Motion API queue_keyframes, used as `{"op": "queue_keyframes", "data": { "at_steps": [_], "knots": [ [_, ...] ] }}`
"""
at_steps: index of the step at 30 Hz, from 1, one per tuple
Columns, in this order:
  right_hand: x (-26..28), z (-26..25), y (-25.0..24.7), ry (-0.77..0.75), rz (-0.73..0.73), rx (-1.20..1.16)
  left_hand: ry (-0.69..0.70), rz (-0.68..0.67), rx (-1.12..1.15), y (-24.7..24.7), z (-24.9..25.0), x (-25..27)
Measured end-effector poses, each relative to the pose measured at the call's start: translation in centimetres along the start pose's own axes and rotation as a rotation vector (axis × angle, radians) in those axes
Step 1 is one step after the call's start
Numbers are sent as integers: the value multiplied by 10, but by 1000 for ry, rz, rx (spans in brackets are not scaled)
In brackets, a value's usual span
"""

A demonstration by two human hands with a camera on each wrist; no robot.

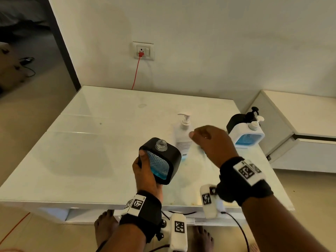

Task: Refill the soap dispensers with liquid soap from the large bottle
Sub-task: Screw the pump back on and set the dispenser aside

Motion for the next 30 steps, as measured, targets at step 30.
{"op": "queue_keyframes", "data": {
  "at_steps": [30],
  "knots": [
    [1,70,13,77,-493,28,257,-105,-828,3,8,15]
  ]
}}
Point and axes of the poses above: each hand's wrist, its own x-axis away from the middle knuckle, its own y-axis out of the palm, z = x × y, the point moved 3 cm from there along -x, towards the middle knuckle, and after that the axes turned 8 degrees about y, right-handed, at the moved point
